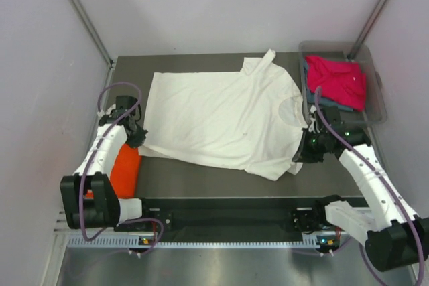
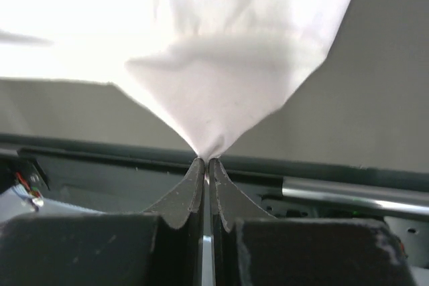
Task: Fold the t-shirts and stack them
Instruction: Fold the tshirt
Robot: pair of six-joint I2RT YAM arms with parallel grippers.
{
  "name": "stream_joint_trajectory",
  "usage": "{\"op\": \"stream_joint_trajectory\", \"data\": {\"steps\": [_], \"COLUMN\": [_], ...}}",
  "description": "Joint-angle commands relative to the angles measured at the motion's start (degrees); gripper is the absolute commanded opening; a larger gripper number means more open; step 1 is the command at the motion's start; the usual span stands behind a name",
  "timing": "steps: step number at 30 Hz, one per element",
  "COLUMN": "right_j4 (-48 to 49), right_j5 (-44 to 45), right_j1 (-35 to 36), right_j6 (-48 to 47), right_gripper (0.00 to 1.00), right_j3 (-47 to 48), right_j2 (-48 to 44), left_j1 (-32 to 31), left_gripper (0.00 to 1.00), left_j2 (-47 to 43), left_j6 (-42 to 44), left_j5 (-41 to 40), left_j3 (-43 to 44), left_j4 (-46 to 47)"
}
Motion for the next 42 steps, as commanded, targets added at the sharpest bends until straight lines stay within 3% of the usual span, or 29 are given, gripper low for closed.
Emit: {"op": "stream_joint_trajectory", "data": {"steps": [1, 11, 23, 42], "right_j4": [4.82, 10.63, 13.09, 13.27], "right_j5": [1.1, -0.92, -0.93, -1.02], "right_j1": [-3.78, -7.12, -7.83, -7.92], "right_j6": [-3.74, -6.13, -6.48, -6.92], "right_gripper": [0.0, 0.0, 0.0, 0.0], "right_j3": [4.97, 13.92, 24.65, 34.5], "right_j2": [3.82, 18.06, 30.72, 41.71], "left_j1": [0.11, 0.11, 0.2, 0.73], "left_gripper": [0.0, 0.0, 0.0, 0.0], "left_j2": [3.31, 13.15, 18.52, 22.39], "left_j6": [1.26, 1.35, 0.12, -0.85], "left_j5": [0.67, 0.05, -1.0, -1.88], "left_j3": [3.47, 8.13, 9.98, 15.16], "left_j4": [4.79, 7.7, 9.28, 11.21]}}
